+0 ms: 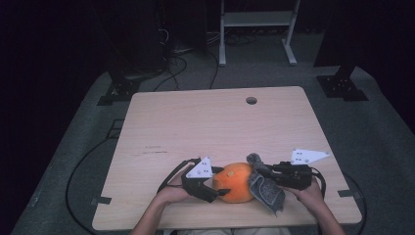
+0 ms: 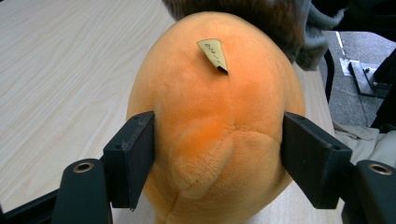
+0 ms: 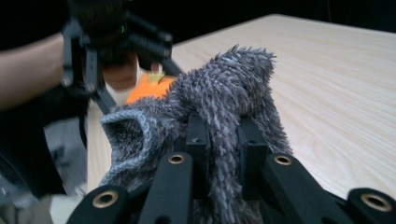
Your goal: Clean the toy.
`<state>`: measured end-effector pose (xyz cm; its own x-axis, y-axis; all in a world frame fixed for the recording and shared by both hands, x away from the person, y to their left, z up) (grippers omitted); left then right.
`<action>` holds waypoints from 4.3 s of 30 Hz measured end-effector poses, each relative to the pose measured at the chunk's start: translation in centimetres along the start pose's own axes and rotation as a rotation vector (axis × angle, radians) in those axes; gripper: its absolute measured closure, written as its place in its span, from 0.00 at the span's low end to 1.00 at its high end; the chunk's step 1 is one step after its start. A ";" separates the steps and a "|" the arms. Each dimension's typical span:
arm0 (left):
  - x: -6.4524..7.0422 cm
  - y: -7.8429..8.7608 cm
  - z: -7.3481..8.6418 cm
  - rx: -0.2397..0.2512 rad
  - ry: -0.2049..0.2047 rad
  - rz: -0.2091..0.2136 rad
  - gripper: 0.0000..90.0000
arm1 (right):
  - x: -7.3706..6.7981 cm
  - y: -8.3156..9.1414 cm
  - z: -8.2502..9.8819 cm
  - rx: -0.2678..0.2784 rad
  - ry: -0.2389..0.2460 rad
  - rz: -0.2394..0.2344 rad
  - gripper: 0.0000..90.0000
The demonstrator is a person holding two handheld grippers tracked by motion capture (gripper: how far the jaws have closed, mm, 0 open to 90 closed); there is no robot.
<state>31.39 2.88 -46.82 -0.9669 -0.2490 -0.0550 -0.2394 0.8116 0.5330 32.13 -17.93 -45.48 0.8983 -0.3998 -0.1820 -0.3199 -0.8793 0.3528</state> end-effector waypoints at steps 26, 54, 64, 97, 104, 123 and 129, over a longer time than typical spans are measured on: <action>-0.5 0.1 1.1 0.005 0.037 0.020 0.30 | 1.0 0.0 1.2 0.014 -0.078 0.048 0.86; 0.0 -1.5 0.1 0.021 0.049 -0.011 0.23 | -1.8 1.2 -3.3 0.138 -0.001 -0.047 0.86; 0.4 -1.7 -0.1 0.025 0.035 -0.012 0.23 | 0.2 -0.4 -0.2 -0.030 -0.011 0.053 0.86; 0.5 -2.3 -0.8 0.054 0.055 -0.052 0.11 | -2.3 -1.0 -1.4 -0.085 0.141 0.064 0.86; 1.8 -2.6 -1.8 0.064 -0.028 -0.065 0.29 | -2.2 0.2 -2.2 -0.060 0.124 0.070 0.86; 1.2 -2.3 -1.0 0.056 -0.060 -0.095 0.30 | 0.3 1.6 0.4 -0.047 0.002 0.071 0.86; -0.1 -1.9 -0.4 0.063 0.035 -0.072 0.32 | 0.3 0.9 0.5 -0.038 -0.013 0.025 0.86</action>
<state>31.93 1.18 -47.48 -0.9438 -0.3249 -0.0613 -0.3140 0.8224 0.4744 32.00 -18.96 -45.72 0.8860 -0.4252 -0.1849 -0.3304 -0.8587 0.3917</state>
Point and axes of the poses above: each handheld gripper's, and its own axes: y roughly backward along the jaws, z roughly out of its underside, x roughly to its right, the point moved 7 cm from there along -y, roughly forward along the jaws, and after that the axes turned 2 degrees about -z, right-handed, at the moved point
